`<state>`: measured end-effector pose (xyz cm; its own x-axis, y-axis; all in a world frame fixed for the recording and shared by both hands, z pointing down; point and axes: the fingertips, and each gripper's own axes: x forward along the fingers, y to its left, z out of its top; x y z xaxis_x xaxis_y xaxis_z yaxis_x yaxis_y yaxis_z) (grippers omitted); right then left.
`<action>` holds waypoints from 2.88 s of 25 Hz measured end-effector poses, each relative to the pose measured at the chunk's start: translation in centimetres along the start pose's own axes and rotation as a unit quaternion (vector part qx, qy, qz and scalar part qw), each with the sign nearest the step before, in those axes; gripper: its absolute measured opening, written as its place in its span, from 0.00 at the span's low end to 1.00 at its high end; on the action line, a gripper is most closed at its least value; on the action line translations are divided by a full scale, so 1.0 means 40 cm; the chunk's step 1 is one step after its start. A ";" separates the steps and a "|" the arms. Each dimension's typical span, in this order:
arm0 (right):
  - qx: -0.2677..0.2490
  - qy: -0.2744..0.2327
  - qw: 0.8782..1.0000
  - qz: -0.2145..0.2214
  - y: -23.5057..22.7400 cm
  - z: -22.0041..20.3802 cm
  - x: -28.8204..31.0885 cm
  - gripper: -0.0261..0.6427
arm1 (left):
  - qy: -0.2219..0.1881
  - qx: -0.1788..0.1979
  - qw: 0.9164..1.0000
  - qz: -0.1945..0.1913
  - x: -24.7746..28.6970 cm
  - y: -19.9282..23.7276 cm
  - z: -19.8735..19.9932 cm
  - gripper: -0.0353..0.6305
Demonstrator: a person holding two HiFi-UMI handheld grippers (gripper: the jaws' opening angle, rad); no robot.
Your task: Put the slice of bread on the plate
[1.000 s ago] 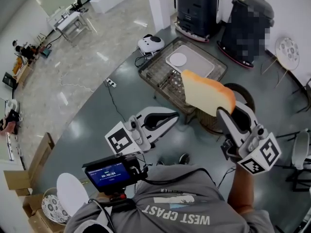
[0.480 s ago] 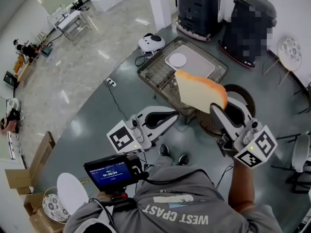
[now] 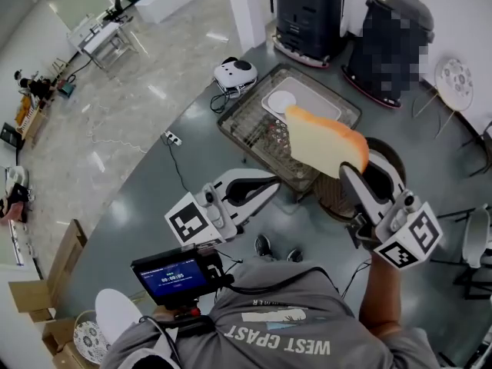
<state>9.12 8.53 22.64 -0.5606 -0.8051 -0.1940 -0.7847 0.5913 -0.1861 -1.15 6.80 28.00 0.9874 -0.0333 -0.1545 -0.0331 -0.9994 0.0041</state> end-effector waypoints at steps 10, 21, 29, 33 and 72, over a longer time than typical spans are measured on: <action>-0.017 0.008 0.999 -0.030 0.016 -0.025 0.130 0.17 | -0.010 -0.009 1.000 -0.016 -0.110 0.120 0.006 0.07; -0.021 0.012 0.998 -0.050 0.018 -0.033 0.198 0.17 | -0.018 -0.015 0.999 -0.031 -0.153 0.180 0.014 0.06; -0.015 0.015 0.999 -0.048 -0.006 -0.045 0.207 0.17 | -0.011 -0.020 0.999 -0.022 -0.155 0.198 -0.002 0.06; -0.012 0.014 0.999 -0.040 -0.029 -0.036 0.204 0.17 | -0.008 -0.018 1.000 -0.015 -0.131 0.208 -0.004 0.06; 0.028 0.002 0.999 0.037 -0.510 0.057 0.081 0.17 | 0.019 0.014 0.998 0.051 0.360 0.347 -0.063 0.06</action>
<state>23.93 -6.03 23.60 -0.6177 -0.7594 -0.2046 -0.7251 0.6506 -0.2257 13.01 -7.54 28.32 0.9838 -0.1356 -0.1171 -0.1378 -0.9904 -0.0105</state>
